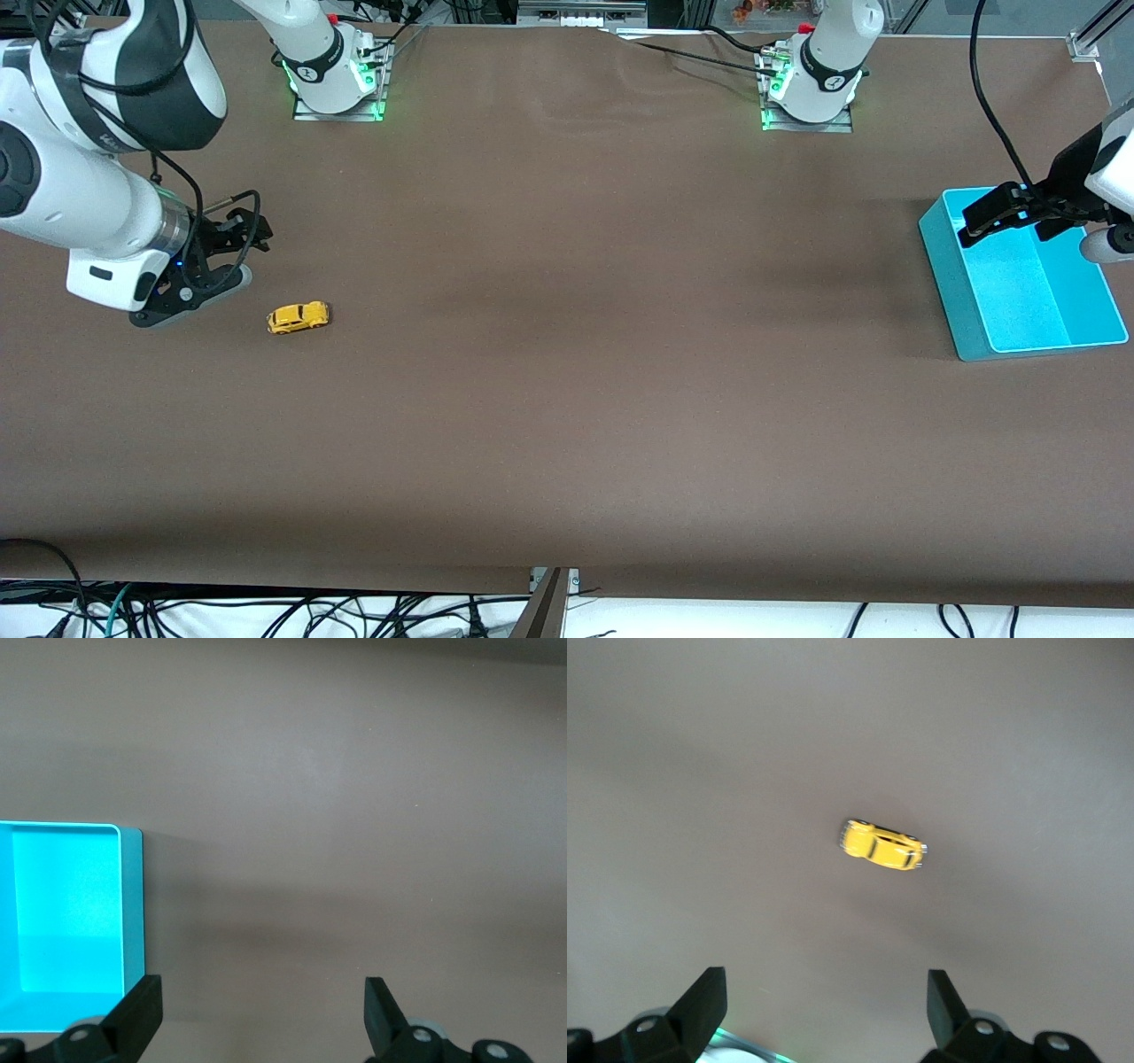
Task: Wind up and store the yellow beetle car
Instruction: 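Lower the right gripper over the yellow car and close on it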
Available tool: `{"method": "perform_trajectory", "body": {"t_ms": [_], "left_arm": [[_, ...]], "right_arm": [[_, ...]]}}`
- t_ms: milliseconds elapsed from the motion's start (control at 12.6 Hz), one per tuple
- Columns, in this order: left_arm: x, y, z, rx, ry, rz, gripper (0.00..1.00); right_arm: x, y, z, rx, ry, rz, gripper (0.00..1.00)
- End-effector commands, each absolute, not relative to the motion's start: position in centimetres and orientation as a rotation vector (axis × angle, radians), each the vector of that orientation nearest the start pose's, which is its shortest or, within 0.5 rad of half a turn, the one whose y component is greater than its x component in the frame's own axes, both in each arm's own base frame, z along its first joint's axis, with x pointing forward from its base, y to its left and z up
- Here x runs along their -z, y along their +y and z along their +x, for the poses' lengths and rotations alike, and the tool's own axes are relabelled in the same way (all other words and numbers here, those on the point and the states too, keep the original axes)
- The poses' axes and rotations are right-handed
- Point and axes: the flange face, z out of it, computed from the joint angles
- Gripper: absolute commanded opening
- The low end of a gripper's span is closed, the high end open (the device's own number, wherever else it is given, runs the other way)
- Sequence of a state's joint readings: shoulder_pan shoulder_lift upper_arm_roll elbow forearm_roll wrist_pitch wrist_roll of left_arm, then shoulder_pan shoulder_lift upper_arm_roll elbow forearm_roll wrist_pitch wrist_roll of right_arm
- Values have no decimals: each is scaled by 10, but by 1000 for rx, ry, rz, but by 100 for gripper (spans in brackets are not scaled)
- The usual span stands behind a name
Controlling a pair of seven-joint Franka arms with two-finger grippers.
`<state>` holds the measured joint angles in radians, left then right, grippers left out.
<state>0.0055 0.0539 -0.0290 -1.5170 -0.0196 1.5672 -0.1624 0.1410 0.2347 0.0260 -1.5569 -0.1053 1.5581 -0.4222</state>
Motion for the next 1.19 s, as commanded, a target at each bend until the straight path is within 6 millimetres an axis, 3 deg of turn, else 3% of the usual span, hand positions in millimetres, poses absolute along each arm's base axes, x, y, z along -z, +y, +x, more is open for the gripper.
{"method": "perform_trajectory", "body": {"t_ms": [0, 159, 397, 556, 873, 1111], "left_arm": [[-624, -17, 575, 2, -199, -3176, 100], [-625, -17, 575, 4, -199, -3176, 100], [-624, -17, 575, 2, -199, -3176, 100], [-624, -17, 575, 2, -199, -3176, 100], [-624, -17, 575, 2, -199, -3176, 100], [-624, -17, 575, 2, -199, -3176, 100]], "right_arm": [[-481, 77, 607, -429, -1216, -2947, 100], [-465, 72, 610, -414, -1408, -2865, 100], [-427, 44, 611, -331, -1617, -2706, 100], [-394, 30, 593, -245, -1648, -2620, 100], [-336, 21, 533, -73, -1821, -2571, 99], [-308, -4, 521, -23, -1996, -2466, 99]]}}
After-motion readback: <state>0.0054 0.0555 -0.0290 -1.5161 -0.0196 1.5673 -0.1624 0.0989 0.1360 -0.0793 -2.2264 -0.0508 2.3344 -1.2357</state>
